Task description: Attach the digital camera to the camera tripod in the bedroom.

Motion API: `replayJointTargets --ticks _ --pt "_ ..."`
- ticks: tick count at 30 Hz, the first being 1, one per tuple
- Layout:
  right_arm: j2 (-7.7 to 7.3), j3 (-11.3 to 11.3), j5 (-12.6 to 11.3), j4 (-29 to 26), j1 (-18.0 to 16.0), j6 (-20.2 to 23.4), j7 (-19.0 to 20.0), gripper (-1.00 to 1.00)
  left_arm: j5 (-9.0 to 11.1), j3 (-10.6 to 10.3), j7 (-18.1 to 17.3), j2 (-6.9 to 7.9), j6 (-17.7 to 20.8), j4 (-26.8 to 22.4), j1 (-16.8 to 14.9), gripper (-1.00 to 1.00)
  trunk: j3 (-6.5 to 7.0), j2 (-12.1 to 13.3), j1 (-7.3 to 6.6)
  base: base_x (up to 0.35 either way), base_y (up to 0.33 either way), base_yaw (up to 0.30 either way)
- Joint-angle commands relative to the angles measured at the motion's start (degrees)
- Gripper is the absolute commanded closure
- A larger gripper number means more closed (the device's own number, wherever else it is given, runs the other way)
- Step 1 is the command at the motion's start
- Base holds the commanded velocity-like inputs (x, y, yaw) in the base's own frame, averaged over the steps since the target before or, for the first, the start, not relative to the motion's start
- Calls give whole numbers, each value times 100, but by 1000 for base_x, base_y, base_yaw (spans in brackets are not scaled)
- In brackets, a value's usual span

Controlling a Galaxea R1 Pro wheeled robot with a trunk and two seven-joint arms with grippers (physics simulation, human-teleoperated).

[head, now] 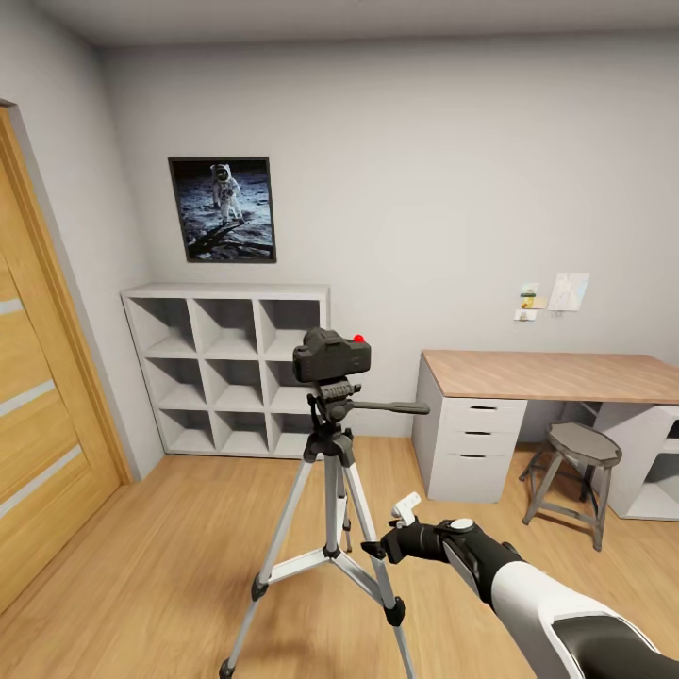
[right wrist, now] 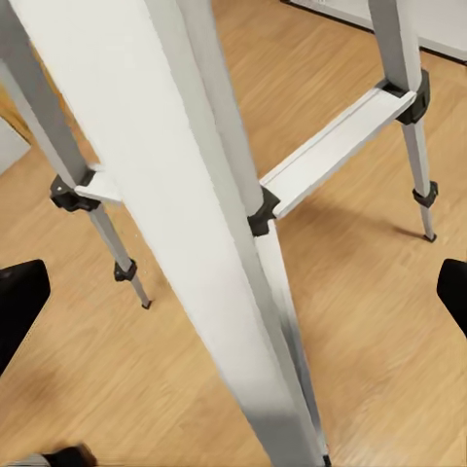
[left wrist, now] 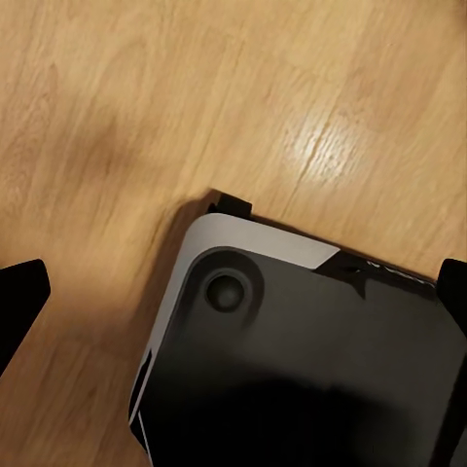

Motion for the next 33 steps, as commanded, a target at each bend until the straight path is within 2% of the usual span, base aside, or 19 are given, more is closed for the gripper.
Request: replayJointTargets --ticks 1,3,4,5,6,10,11,16,17,21,23,24,25,28,30,31,33 --pt "-26 34 -7 -14 0 14 72 -100 40 -48 18 0 17 -2 -2 -100 -2 -4 2 0 0 0" --pt "-118 33 -5 -21 0 11 221 -100 37 -48 18 0 17 -4 -2 -100 -2 -4 2 0 0 0" --pt "-272 32 -5 -28 0 6 374 -100 35 -48 18 0 16 -6 -2 -100 -2 -4 2 0 0 0" --pt "-544 28 -11 -46 -1 -8 573 -100 33 -48 18 0 16 -4 -2 -100 -2 -4 2 0 0 0" --pt "-739 17 -17 -60 0 -19 666 -100 33 -48 16 0 15 -5 -2 -100 -2 -4 2 0 0 0" --pt "-1114 -43 -23 -67 0 -31 728 -100 30 -51 13 0 15 -9 -2 -100 -2 -4 2 0 0 0" --pt "-1385 -88 -31 5 0 -21 686 -100 24 -55 11 0 12 -18 -2 -100 -2 -4 2 0 0 0" --pt "-1773 -108 -35 578 0 3 386 -100 15 -56 8 0 14 -22 -2 -100 -2 -4 2 0 0 0" --pt "-2046 -114 -44 970 2 -7 32 -100 19 -52 3 0 21 -16 -3 -100 -2 -4 2 0 0 0" --pt "-2225 -125 -55 1138 119 -18 -376 -100 23 -53 1 -4 27 -19 -2 -100 -2 -4 2 0 0 0" --pt "-2252 -129 -63 1169 259 -20 -533 -100 23 -54 1 -6 26 -22 -2 -100 -2 -4 2 0 0 0" --pt "-2265 -136 -121 1196 558 -24 -774 -100 27 -52 0 -7 22 -18 -2 -100 -2 -4 2 0 0 0" --pt "-2255 -147 -208 1204 790 -29 -925 -100 32 -49 0 -3 19 -12 -2 -100 -2 -4 2 0 0 0" --pt "-2230 -159 -406 1209 1135 -40 -1135 -100 37 -44 0 3 17 -8 -2 -100 -2 -4 2 0 0 0" --pt "-2207 -165 -623 1215 1430 -40 -1371 -100 37 -42 0 4 12 -7 -2 -100 -2 -4 2 0 0 0" --pt "-2053 -175 -918 1221 1778 -43 -1936 -100 29 -46 0 -3 8 -10 -2 -100 -2 -4 2 0 0 0" --pt "-1940 -177 -1007 1222 1894 -46 -2217 -100 27 -50 0 -7 8 -15 -2 -100 -2 -4 2 0 0 0"
